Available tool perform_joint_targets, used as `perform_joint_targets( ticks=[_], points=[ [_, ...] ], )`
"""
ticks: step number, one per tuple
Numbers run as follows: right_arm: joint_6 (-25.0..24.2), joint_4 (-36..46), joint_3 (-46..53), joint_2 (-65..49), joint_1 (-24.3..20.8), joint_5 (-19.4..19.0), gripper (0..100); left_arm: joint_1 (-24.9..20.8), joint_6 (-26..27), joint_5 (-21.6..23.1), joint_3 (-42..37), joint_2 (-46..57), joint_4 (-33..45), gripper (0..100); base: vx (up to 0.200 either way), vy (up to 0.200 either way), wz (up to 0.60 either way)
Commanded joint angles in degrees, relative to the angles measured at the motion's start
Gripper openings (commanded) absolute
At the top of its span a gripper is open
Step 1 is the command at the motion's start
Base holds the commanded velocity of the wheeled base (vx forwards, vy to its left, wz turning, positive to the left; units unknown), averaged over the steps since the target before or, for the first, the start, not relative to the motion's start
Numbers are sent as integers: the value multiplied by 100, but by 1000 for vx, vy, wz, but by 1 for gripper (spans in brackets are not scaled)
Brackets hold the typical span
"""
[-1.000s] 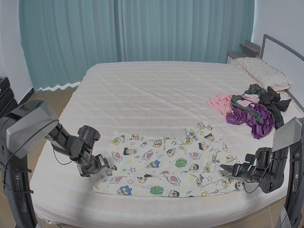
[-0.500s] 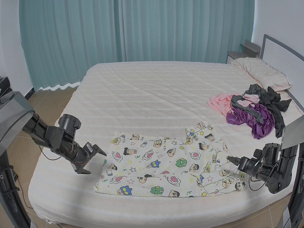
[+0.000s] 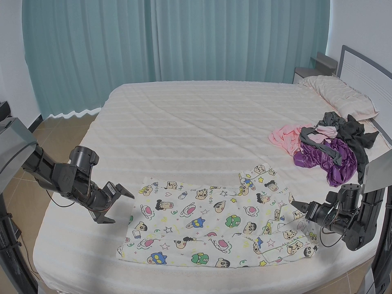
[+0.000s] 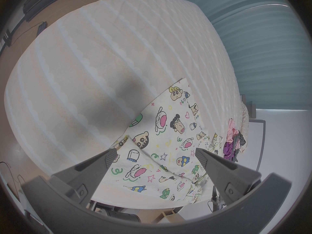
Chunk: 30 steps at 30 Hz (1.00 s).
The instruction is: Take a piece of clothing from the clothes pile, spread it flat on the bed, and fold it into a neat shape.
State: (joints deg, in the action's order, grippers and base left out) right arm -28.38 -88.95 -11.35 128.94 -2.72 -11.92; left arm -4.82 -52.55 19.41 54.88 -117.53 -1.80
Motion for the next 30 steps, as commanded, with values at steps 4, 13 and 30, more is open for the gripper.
perform_joint_targets(
  ticks=[4, 13, 30],
  points=[
    [-10, -78, -8, 0, -1, -12, 100, -2, 8, -7, 5, -7, -48, 100, 0, 0, 0],
    [-142, -78, -25, 0, -80, -3, 100, -37, 70, -324, 603, -842, -1041, 100, 0, 0, 0],
    [-159, -78, 19, 35, -493, 146, 100, -195, 2355, -51, 2290, -2600, -1665, 100, 0, 0, 0]
  ],
)
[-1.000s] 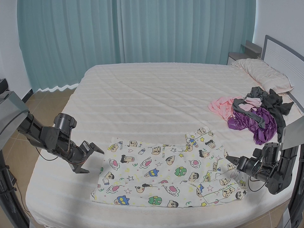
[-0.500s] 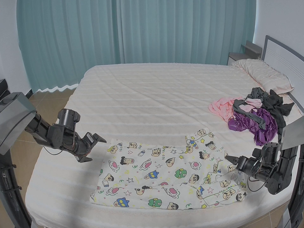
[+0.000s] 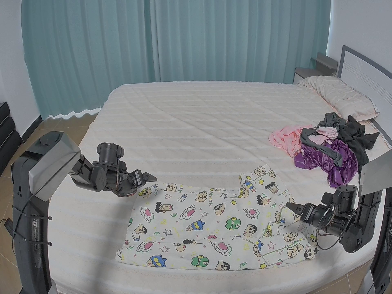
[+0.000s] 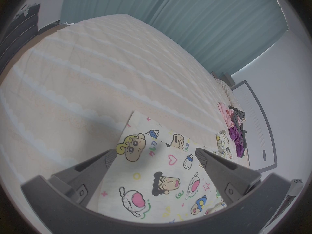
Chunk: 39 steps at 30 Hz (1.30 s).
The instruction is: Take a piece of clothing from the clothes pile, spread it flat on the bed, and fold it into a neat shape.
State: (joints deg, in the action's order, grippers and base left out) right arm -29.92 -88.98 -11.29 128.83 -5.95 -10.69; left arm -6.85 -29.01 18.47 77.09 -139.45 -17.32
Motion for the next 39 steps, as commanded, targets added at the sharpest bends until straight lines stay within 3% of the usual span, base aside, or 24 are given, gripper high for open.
perform_joint_targets(
  ticks=[1, 15, 29, 30, 39],
  points=[
    [-5, -76, 13, 46, -196, 23, 100, 8, -8, 52, 60, -417, -157, 100, 0, 0, 0],
    [3, -76, 30, 142, -231, 14, 100, -9, -78, -107, -116, -698, -1467, 100, 0, 0, 0],
    [3, -76, 13, 178, -266, 23, 100, -18, -25, -89, -54, -786, -1502, 100, 0, 0, 0],
    [3, -76, 13, 178, -275, 23, 100, -18, -25, -89, -36, -794, -1502, 0, 0, 0, 0],
    [21, -85, -84, 529, -275, 129, 100, -18, -43, -80, -28, -821, -1502, 0, 0, 0, 0]
  ],
)
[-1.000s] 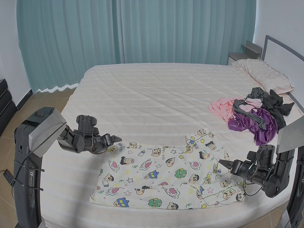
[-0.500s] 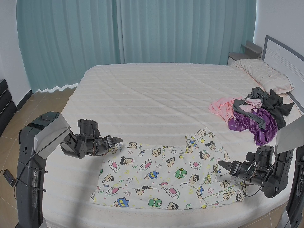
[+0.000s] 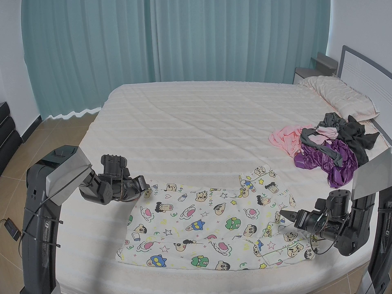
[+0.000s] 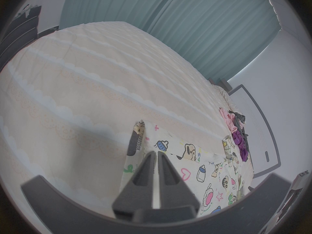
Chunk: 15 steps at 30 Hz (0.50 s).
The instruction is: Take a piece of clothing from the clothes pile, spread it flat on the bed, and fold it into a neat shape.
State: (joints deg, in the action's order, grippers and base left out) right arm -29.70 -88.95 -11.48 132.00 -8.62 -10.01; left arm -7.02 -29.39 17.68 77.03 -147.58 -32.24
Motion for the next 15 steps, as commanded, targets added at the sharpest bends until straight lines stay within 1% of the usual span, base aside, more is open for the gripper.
perform_joint_targets(
  ticks=[1, 6, 11, 13, 15],
  points=[
    [-1, -87, -91, 256, -8, 122, 100, -1, -5, -10, -30, 1, -10, 0, 0, 0, 0],
    [-10, -87, -82, 265, 1, 157, 100, 25, -32, -63, -48, 19, -54, 0, 0, 0, 0],
    [-10, -87, -91, 186, 9, 175, 100, 25, -75, -361, -189, 27, -388, 0, 0, 0, 0],
    [-19, -87, -100, 159, 18, 175, 100, 25, -155, -432, -285, 36, -546, 0, 0, 0, 0],
    [-19, -87, -144, 151, 27, 183, 100, 25, -427, -476, -426, 45, -977, 0, 0, 0, 0]
  ],
)
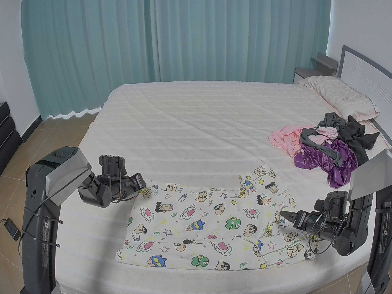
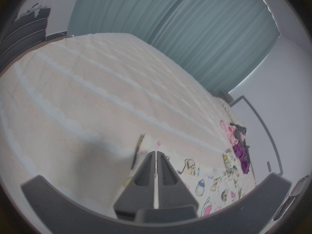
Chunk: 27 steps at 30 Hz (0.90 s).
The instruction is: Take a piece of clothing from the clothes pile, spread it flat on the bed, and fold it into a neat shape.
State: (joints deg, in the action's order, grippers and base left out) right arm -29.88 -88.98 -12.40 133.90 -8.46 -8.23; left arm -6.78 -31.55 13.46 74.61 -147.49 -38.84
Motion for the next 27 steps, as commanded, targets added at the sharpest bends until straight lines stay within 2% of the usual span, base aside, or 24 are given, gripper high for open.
perform_joint_targets(
  ticks=[1, 4, 11, 12, 20, 23, 27],
  points=[
    [0, -85, -79, -40, 11, 5, 100, 1, -326, -63, -245, 37, -502, 0, 0, 0, 0],
    [0, -85, -79, -31, 11, 49, 100, 1, -440, -98, -429, 28, -880, 0, 0, 0, 0],
    [0, -85, -79, -31, -15, 76, 100, -17, -431, -63, -34, -60, -669, 0, 0, 0, 0],
    [-9, -85, -79, -31, -15, 76, 100, -17, -422, -54, 133, -60, -326, 100, 0, 0, 0],
    [0, -85, -87, -40, -24, 85, 100, 27, -378, -45, 397, -183, -221, 100, 0, 0, 0],
    [8, -85, -105, -48, -33, 120, 100, 36, -159, -27, 485, -236, -150, 100, 0, 0, 0],
    [8, -85, -166, -40, -15, 137, 100, 27, -79, 192, 493, -254, -10, 100, 0, 0, 0]
  ],
)
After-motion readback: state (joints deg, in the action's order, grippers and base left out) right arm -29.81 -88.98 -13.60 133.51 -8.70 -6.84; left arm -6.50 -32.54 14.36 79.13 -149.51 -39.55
